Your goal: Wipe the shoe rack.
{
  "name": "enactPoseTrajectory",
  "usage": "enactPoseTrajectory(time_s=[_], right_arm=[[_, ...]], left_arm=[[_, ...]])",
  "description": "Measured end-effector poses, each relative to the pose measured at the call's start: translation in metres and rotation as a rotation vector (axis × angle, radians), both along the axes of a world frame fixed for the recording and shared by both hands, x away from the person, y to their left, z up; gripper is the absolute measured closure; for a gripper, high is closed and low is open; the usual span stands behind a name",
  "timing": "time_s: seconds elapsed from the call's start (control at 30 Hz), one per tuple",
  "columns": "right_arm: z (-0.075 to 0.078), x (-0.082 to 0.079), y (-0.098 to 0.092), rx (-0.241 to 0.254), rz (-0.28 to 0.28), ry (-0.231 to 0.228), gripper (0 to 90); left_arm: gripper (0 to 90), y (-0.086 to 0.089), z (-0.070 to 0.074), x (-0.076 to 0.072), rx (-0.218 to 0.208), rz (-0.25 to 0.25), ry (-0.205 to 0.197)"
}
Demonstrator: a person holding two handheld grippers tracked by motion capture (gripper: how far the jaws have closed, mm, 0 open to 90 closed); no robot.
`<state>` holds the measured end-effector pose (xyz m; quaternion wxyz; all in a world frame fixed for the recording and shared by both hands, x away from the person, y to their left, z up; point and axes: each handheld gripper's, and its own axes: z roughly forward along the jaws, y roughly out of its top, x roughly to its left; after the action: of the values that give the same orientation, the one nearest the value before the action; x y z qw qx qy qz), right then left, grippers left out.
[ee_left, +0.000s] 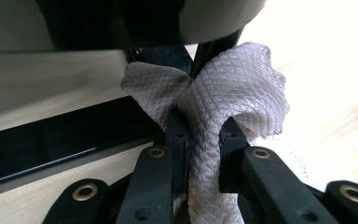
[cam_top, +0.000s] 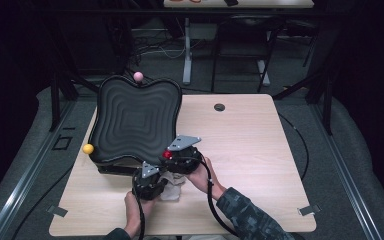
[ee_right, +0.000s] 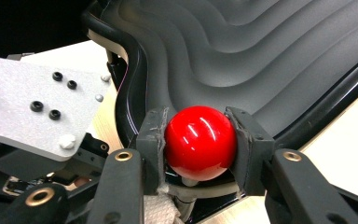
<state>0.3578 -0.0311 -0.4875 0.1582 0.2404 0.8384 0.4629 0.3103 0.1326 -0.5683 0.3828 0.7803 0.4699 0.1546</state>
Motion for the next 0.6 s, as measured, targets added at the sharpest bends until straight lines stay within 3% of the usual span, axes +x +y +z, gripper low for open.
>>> enactPoseTrajectory(time_s=[0.3,0.6], right_arm=[[0.0,0.0,0.0,-0.001,0.002,-0.002,60.4],[0.0,0.0,0.0,-0.003,0.003,-0.005,60.4]], left_arm=[[79.1,0.016,0.02,-0.009,0.009,-0.02,-0.008],[79.1,0.047,0.032,-0.018,0.016,0.016,-0.003]])
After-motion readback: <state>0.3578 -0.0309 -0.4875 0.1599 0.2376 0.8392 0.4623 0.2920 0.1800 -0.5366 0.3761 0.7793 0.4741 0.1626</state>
